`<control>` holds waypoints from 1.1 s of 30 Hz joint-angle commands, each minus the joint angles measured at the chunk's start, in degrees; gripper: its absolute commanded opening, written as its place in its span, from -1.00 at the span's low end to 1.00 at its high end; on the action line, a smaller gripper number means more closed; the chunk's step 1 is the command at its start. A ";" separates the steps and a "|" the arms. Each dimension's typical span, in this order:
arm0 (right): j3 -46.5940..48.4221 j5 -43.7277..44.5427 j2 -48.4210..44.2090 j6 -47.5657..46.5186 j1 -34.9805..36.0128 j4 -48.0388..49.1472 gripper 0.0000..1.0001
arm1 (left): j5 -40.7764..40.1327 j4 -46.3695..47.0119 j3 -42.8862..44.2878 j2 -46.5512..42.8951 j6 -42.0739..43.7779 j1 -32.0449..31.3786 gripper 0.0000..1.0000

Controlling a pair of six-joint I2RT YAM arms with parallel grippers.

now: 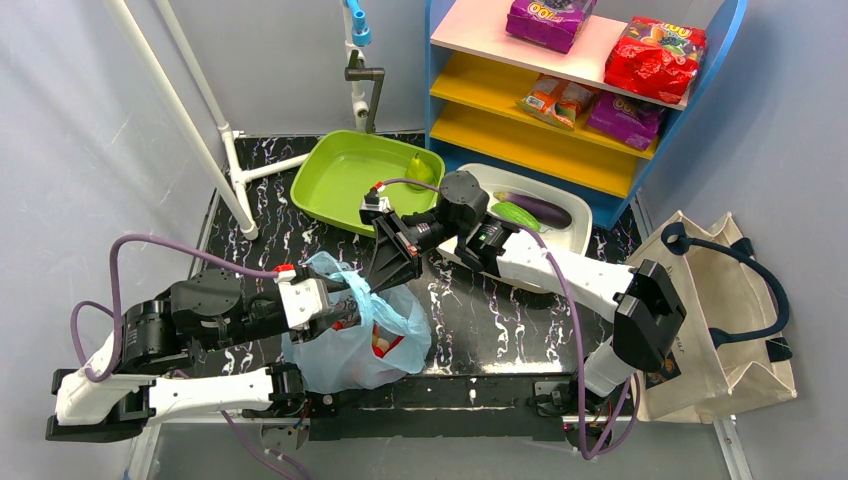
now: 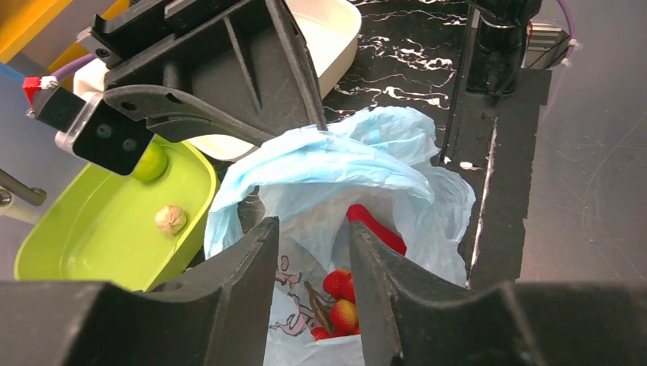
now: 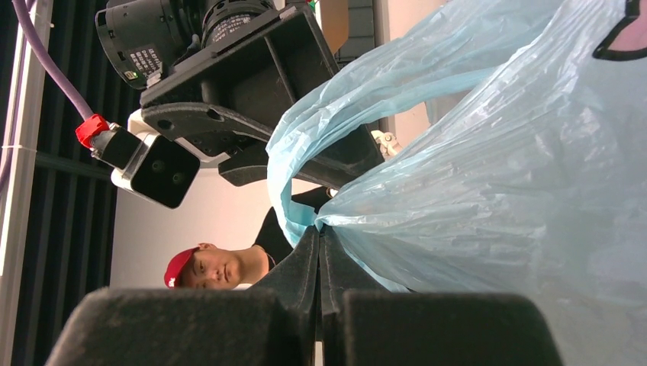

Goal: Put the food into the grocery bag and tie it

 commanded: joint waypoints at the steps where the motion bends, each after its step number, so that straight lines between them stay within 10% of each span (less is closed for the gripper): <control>1: 2.24 0.09 -1.37 -0.53 0.27 0.81 -0.97 | 2.55 -1.06 1.58 0.49 -0.52 -0.24 -0.31; 33: 5.78 0.10 1.45 0.09 1.53 0.23 -0.97 | -4.38 12.45 -7.22 0.07 3.68 -0.24 -0.17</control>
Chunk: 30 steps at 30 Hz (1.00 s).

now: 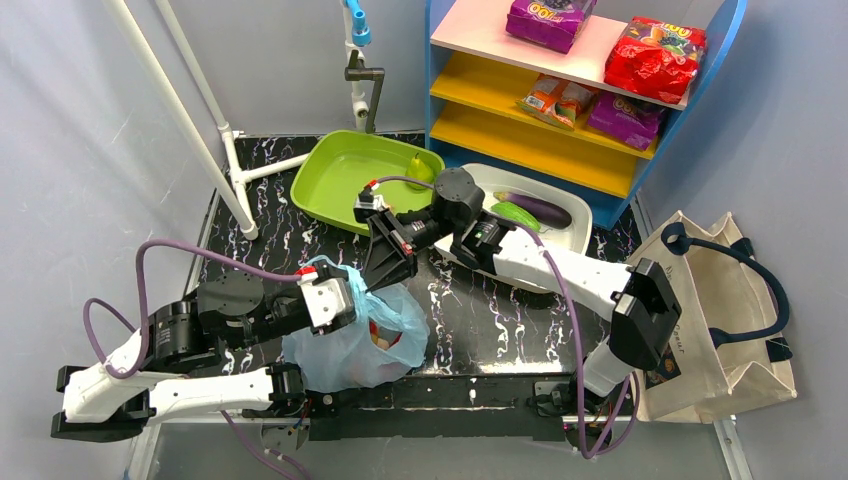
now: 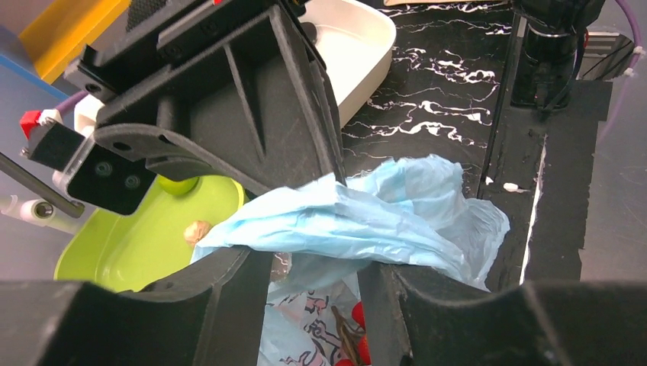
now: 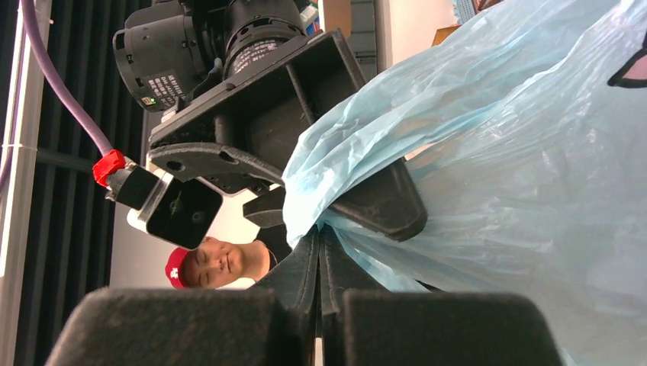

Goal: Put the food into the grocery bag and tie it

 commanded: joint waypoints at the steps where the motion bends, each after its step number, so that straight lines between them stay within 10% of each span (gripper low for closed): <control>1: 2.95 -0.04 0.47 0.13 0.92 1.69 -0.97 | -1.33 3.79 -1.09 -0.34 -0.43 -0.23 -0.20; 9: 2.29 -0.32 0.12 0.26 1.06 1.90 -0.97 | -2.06 5.06 -1.57 -0.86 -1.40 -0.23 -0.99; 14: 1.52 -1.55 -0.61 -0.02 0.23 1.96 -0.93 | -1.91 5.00 -1.58 -1.40 -2.77 -0.18 -1.00; 20: 1.73 -2.50 -4.66 -10.69 -4.05 -13.24 -0.32 | -1.21 4.95 -1.44 -1.17 -4.88 -0.23 -1.00; 30: 4.37 1.84 -9.73 -33.17 -7.79 -41.04 -0.32 | -0.95 5.56 -0.46 0.37 -8.93 -0.23 -1.00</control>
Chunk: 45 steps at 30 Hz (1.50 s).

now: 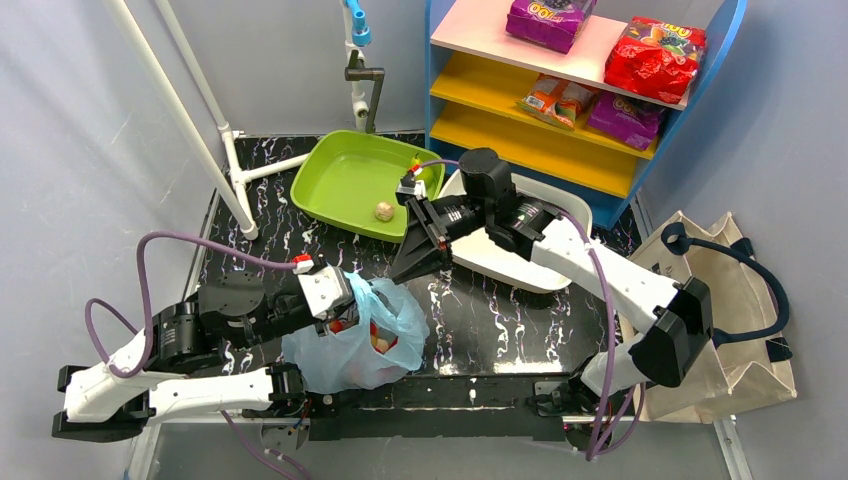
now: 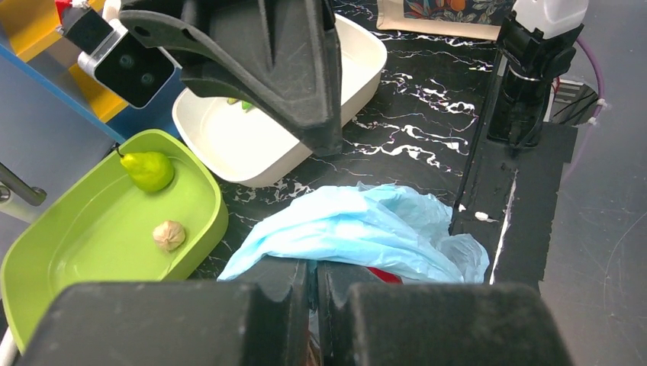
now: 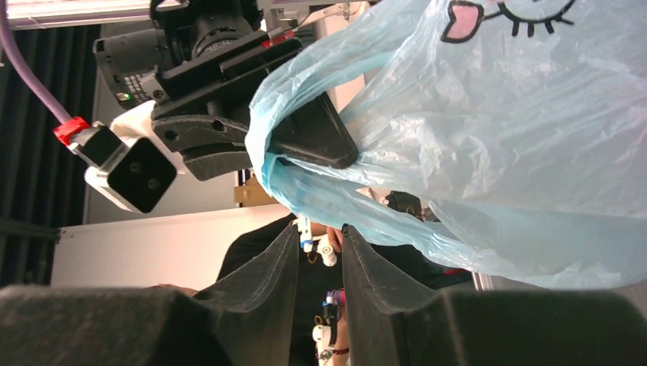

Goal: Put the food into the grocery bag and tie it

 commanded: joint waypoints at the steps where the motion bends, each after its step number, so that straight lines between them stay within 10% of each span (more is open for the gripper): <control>1: 3.39 2.40 -2.63 -11.89 0.54 -11.87 -0.34 | -0.03 1.94 1.20 0.91 -2.61 -0.16 -1.00; 21: 6.11 4.53 2.85 -31.29 9.50 -16.15 -0.53 | 1.45 2.29 2.07 2.14 -9.96 -0.18 -1.00; 45: -14.95 15.51 -7.21 -36.23 13.72 25.14 -0.17 | -3.15 1.37 3.25 2.41 -17.57 -0.16 -1.00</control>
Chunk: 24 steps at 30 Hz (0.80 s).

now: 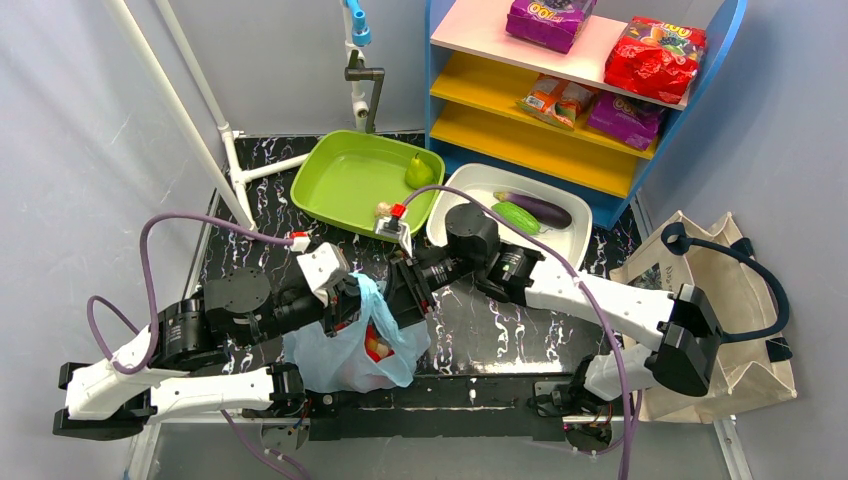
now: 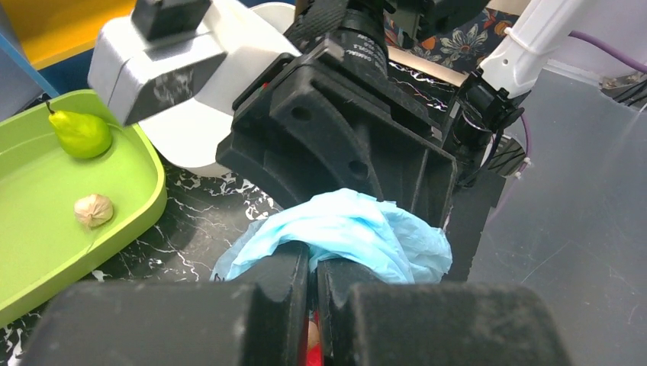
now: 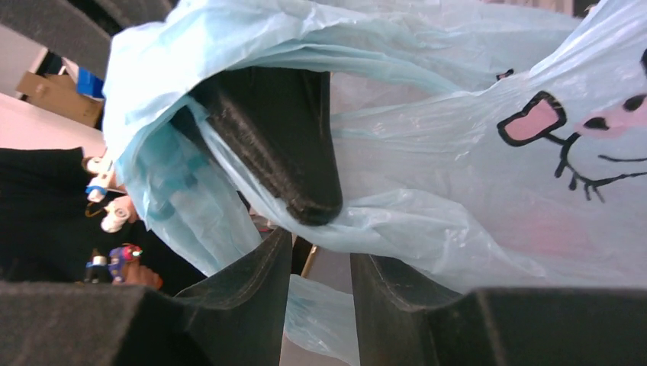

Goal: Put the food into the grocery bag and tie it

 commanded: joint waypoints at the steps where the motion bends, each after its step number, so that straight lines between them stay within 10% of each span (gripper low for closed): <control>1: -3.01 6.09 -2.68 -2.41 0.10 13.11 -0.16 | -2.49 0.17 2.51 0.58 -2.71 -0.13 -1.00; 12: -8.36 24.09 -4.13 -9.95 4.03 25.20 -0.10 | -6.32 1.14 2.50 1.68 -6.41 -0.16 -1.00; 24: -12.58 15.67 -4.22 -7.82 4.08 37.77 -0.11 | -10.99 -0.11 4.72 1.81 -6.07 -0.17 -1.00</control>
